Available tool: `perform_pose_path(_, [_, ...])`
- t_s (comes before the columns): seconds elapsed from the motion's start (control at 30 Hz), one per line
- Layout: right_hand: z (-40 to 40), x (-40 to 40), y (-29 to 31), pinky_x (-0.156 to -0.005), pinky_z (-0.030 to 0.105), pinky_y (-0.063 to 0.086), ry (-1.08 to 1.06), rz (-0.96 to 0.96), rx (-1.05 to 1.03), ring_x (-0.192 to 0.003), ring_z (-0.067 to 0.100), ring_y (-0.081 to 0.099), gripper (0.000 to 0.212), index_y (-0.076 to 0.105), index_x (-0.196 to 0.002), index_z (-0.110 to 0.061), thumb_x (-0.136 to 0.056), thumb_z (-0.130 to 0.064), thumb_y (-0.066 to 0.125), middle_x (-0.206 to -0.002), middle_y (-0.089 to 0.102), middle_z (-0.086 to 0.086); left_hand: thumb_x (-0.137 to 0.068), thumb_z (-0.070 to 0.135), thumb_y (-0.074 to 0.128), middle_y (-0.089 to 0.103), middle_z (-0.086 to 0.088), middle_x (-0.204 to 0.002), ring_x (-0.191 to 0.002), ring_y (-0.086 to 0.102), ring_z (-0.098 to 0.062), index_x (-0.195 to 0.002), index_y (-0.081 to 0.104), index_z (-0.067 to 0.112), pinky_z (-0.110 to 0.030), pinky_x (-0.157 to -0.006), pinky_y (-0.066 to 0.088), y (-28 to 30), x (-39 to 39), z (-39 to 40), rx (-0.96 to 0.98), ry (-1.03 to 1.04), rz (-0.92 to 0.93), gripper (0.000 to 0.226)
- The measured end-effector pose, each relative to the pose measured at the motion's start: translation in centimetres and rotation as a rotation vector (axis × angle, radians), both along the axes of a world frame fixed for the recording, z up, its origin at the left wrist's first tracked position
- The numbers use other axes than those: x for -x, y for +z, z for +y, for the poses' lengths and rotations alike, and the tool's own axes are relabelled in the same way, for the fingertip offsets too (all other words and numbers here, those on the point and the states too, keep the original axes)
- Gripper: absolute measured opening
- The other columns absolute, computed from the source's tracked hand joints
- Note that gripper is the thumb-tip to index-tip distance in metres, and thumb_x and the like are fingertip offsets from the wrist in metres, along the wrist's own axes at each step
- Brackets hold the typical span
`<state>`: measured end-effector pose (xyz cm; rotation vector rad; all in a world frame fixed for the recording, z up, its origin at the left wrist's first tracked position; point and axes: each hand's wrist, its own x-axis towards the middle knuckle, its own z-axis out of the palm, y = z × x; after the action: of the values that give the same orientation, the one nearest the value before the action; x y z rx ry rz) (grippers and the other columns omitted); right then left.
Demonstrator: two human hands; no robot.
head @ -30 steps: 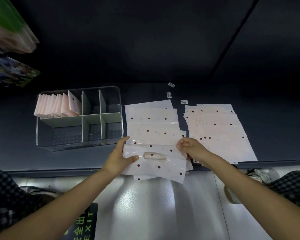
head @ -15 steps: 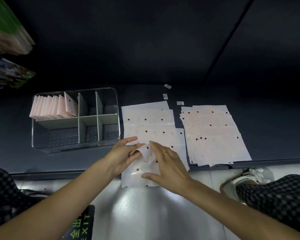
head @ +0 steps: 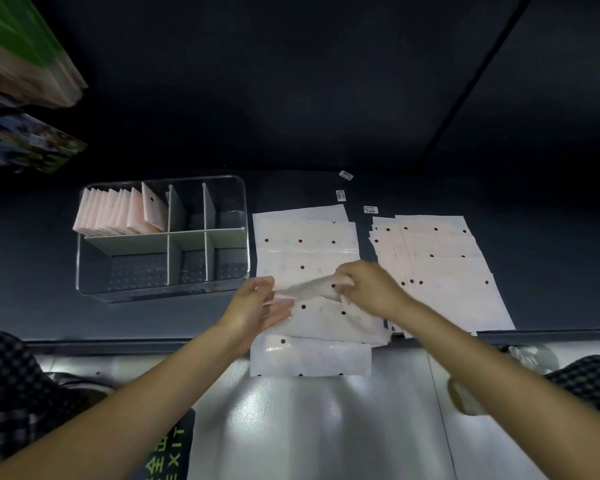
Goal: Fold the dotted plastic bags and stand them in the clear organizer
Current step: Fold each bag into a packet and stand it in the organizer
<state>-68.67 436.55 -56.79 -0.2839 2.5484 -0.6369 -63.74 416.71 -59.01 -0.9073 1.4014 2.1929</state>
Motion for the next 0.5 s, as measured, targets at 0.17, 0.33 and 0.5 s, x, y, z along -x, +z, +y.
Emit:
perform_pose_path(0.17, [-0.5, 5.7, -0.6, -0.068, 0.029, 0.036, 0.136, -0.124, -0.130, -0.077, 0.020, 0.047, 0.023, 0.053, -0.069, -0.016, -0.092, -0.018, 0.058, -0.069, 0.048, -0.005, -0.096, 0.021, 0.052, 0.050, 0.006, -0.111, -0.078, 0.054, -0.008, -0.121, 0.050, 0.019, -0.029, -0.070, 0.051, -1.6, -2.5, 0.3, 0.995, -0.350, 0.617, 0.026])
perform_pose_path(0.33, [-2.6, 8.4, -2.9, -0.062, 0.027, 0.038, 0.241, -0.208, -0.309, -0.079, 0.024, 0.042, 0.013, 0.049, -0.086, -0.012, -0.092, -0.021, 0.056, -0.088, 0.045, 0.006, -0.091, 0.025, 0.059, 0.044, -0.007, -0.145, -0.134, 0.040, -0.029, -0.135, 0.050, 0.012, -0.043, -0.108, 0.035, -4.1, -4.7, 0.1, 1.354, -0.963, 0.987, 0.046])
perform_pose_path(0.5, [-3.0, 7.3, -4.1, -0.091, 0.037, 0.037, 0.230, 0.108, -0.628, -0.117, 0.029, 0.045, 0.032, 0.048, -0.121, -0.013, -0.093, -0.028, 0.051, -0.122, 0.053, 0.009, -0.089, 0.057, 0.050, 0.023, -0.006, -0.154, -0.143, 0.021, -0.021, -0.146, 0.031, 0.015, -0.041, -0.115, 0.023, -6.4, -5.4, -0.8, 1.567, -1.308, 0.950, 0.074])
